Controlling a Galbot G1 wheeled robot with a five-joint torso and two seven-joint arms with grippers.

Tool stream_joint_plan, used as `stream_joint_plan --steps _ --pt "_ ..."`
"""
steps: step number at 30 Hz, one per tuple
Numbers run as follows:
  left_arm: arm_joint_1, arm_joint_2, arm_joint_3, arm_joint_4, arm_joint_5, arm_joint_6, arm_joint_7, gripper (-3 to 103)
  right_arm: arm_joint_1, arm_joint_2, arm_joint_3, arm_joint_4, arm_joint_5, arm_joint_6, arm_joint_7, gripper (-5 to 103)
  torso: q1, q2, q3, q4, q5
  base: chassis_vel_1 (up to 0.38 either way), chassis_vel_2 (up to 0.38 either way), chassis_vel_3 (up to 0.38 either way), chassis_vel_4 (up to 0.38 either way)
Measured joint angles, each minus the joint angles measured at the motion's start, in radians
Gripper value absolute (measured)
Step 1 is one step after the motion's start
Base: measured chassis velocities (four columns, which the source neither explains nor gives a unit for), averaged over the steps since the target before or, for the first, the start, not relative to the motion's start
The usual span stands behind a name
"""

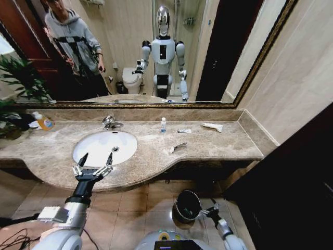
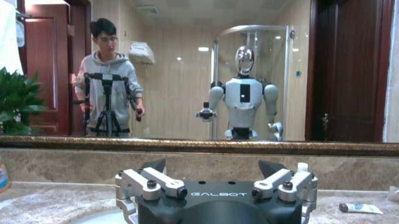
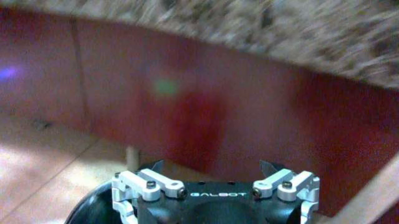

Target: Pick up the trash from the sink and place it in the trash bin.

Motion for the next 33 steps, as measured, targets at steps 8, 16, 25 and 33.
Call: stream_joint_plan --steps 8,16,25,33 --pt "0.000 0.000 0.000 0.000 0.000 0.000 0.000 100 -0.185 0.000 0.058 0.312 0.203 -0.018 0.059 100 0.000 0.000 0.000 0.0000 -0.0001 0.000 0.000 0.000 0.000" --pt "0.000 0.000 0.000 0.000 0.000 0.000 0.000 100 -0.370 0.000 0.194 0.744 0.301 -0.131 0.141 100 0.000 0.000 0.000 0.0001 -0.0006 0.000 0.000 0.000 0.000" --pt "0.000 0.000 0.000 0.000 0.000 0.000 0.000 100 -0.366 -0.008 0.260 1.089 0.311 -0.355 0.183 100 0.000 0.000 0.000 0.0000 -0.0007 0.000 0.000 0.000 0.000" --pt "0.000 0.000 0.000 0.000 0.000 0.000 0.000 100 -0.166 -0.108 0.081 1.133 0.325 -0.498 0.079 100 0.000 0.000 0.000 0.0002 -0.0003 0.000 0.000 0.000 0.000"
